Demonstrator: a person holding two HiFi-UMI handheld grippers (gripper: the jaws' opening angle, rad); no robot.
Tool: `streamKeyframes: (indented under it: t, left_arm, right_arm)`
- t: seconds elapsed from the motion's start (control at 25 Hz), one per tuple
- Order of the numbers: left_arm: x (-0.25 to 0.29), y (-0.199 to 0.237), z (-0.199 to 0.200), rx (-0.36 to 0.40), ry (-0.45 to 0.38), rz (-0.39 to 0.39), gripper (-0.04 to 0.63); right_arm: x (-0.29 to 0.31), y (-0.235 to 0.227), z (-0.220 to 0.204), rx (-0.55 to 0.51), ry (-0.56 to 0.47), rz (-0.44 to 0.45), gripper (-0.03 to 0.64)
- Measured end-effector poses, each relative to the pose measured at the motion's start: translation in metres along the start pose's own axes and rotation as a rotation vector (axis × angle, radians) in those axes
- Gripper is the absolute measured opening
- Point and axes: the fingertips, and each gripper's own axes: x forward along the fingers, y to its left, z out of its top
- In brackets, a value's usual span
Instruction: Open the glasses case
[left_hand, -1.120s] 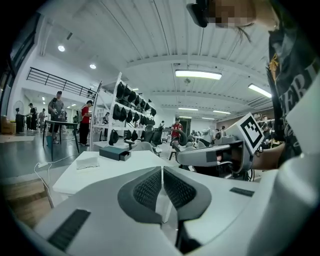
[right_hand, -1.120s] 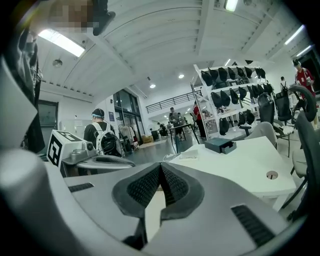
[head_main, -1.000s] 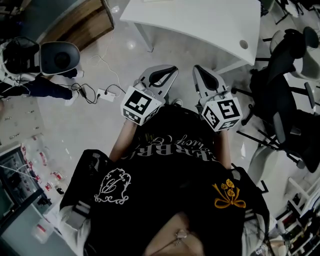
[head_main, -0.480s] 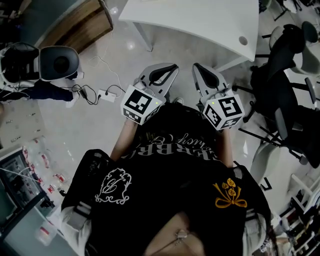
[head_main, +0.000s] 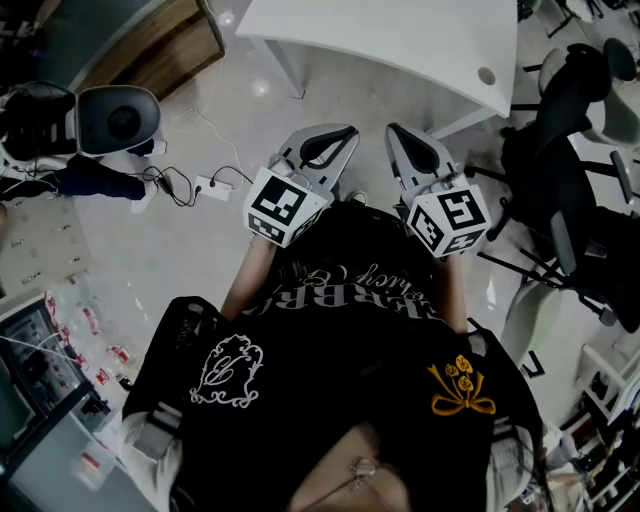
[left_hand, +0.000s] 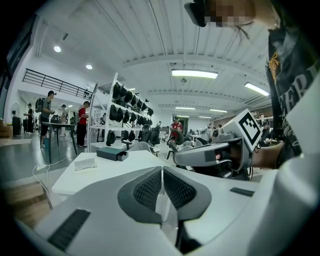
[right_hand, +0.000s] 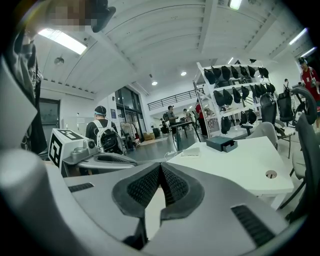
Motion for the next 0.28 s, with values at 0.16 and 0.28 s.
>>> streamKeyframes:
  t: [0.16, 0.28]
  left_arm:
    - [-0.005, -0.005, 0.001, 0.003, 0.002, 0.0, 0.028]
    - [-0.004, -0.013, 0.006, 0.004, 0.001, -0.002, 0.028]
  right_arm:
    - [-0.004, 0.005, 0.0, -0.004, 0.005, -0.003, 0.014]
    - [-0.013, 0.003, 0.003, -0.005, 0.004, -0.009, 0.013]
